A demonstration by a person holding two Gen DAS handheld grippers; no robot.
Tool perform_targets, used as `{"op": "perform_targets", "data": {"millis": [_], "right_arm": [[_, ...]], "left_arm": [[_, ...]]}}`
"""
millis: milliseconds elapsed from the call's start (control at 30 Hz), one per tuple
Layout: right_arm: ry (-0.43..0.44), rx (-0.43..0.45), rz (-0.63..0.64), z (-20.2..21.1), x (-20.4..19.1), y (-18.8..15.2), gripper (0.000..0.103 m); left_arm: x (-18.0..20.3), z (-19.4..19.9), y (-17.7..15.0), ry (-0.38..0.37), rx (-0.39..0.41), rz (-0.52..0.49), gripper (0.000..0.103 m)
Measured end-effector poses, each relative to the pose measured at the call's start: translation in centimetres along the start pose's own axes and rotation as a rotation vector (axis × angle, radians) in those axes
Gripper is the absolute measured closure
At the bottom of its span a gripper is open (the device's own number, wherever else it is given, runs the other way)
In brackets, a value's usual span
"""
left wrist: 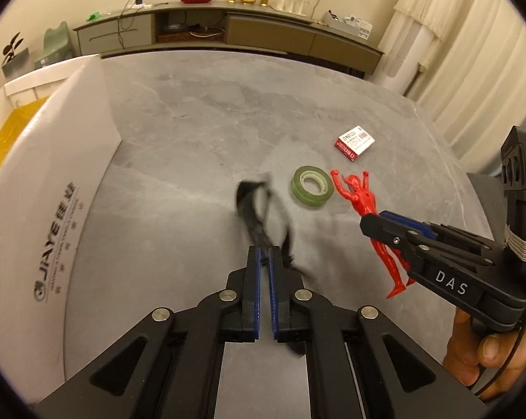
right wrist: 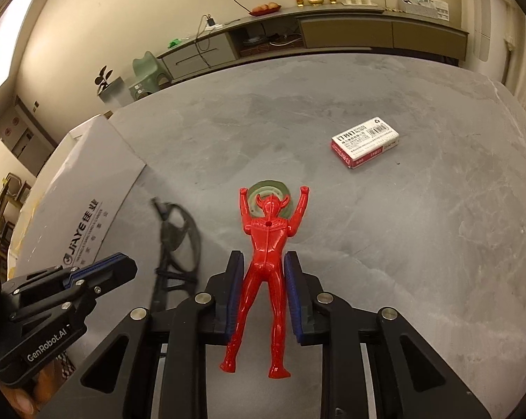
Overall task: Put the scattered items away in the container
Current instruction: 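Lift the glasses and red figure and carry them over the box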
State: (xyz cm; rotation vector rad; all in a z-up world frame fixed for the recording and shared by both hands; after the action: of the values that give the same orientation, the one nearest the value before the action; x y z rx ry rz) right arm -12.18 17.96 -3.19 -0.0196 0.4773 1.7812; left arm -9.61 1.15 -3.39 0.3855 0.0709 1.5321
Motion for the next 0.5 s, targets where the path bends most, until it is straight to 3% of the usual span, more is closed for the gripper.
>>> {"op": "perform_targets", "data": {"millis": [33, 67, 100, 133, 167, 300, 400, 500], "right_arm": [[0.001, -0.001, 0.002, 0.0, -0.1, -0.1, 0.078], [0.001, -0.003, 0.002, 0.0, -0.2, -0.3, 0.078], [-0.001, -0.005, 0.0, -0.2, -0.3, -0.4, 0.078], [-0.006, -0.01, -0.001, -0.4, -0.3, -0.5, 0.078], [-0.011, -0.016, 0.0, -0.7, -0.3, -0.6, 0.078], [-0.044, -0.024, 0.0, -1.5, -0.2, -0.7, 0.08], [-0.07, -0.03, -0.01, -2.0, 0.5, -0.7, 0.081], [-0.075, -0.055, -0.028, -2.9, 1.4, -0.7, 0.077]], "left_arm": [[0.1, 0.0, -0.3, -0.001, -0.008, -0.006, 0.097], [0.3, -0.1, -0.4, -0.001, -0.011, -0.013, 0.09], [0.6, -0.2, -0.5, 0.0, -0.01, -0.019, 0.08], [0.9, -0.2, -0.5, 0.001, -0.01, -0.026, 0.056], [1.2, -0.3, -0.6, 0.002, -0.009, -0.033, 0.049], [2.5, -2.0, 0.7, -0.002, -0.028, -0.033, 0.048], [2.0, -4.1, 1.2, 0.048, -0.063, 0.0, 0.048], [1.2, -5.6, 1.3, 0.007, -0.087, 0.041, 0.048]]}}
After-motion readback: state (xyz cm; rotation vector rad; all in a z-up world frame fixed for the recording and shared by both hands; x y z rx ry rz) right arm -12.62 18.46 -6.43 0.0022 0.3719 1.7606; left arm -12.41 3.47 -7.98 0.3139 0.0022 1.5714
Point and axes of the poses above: each gripper's, at about its wrist camera, not at the fingertips, and z roughly against the way its jaws point, x to its right, y to its top, the point moved 5 cm from there along -z, roughly the way its jaws point, and after that the axes turned 15 degrees about -x, right-handed, at the moved point
